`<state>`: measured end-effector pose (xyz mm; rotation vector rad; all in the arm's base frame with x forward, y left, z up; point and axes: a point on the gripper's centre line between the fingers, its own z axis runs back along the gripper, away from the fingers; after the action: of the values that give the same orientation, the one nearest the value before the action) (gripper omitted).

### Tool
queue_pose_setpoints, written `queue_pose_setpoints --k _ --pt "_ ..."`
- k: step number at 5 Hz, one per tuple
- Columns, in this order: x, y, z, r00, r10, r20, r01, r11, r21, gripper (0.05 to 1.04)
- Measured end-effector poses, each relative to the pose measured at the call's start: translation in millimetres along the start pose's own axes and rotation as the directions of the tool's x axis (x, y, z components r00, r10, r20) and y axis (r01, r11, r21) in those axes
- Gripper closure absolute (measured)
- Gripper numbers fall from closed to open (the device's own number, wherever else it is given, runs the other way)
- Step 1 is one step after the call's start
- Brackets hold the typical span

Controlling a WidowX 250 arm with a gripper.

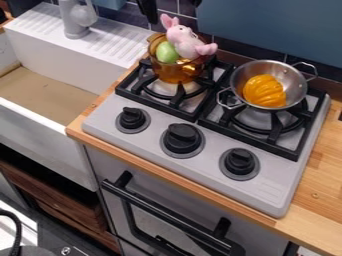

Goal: Moved the pot to the bottom left of the right burner

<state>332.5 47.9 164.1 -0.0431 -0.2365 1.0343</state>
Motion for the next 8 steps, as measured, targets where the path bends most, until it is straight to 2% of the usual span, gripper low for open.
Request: queue_pose_setpoints --k 1,2,3,4,5,6,7,8 --pt "-4.2 2.6 -11.2 1.000 0.002 -0.027 -0.001 1.000 0.028 0.089" --pt "-17.7 -7.1 -22.0 0.998 -0.022 -0.059 0.023 1.000 0.019 0.089" --pt "-28.8 -10.5 -33.7 0.994 -0.087 -0.066 0.086 0.996 -0.014 0.089" --pt "-33.8 -18.2 -37.9 0.967 -0.250 -0.050 0.246 0.967 -0.070 0.089" --pt "-40.6 -28.0 -55.0 0.936 -0.347 -0.068 0.343 0.937 -0.062 0.089" --pt "-45.8 -39.9 -69.8 0.905 -0.421 -0.062 0.418 0.906 -0.057 0.089" --pt "-51.8 -46.8 -74.3 0.889 -0.457 -0.029 0.454 0.888 -0.069 0.089" --pt "-59.6 -47.4 -80.5 0.884 -0.465 -0.043 0.460 0.883 -0.091 0.089"
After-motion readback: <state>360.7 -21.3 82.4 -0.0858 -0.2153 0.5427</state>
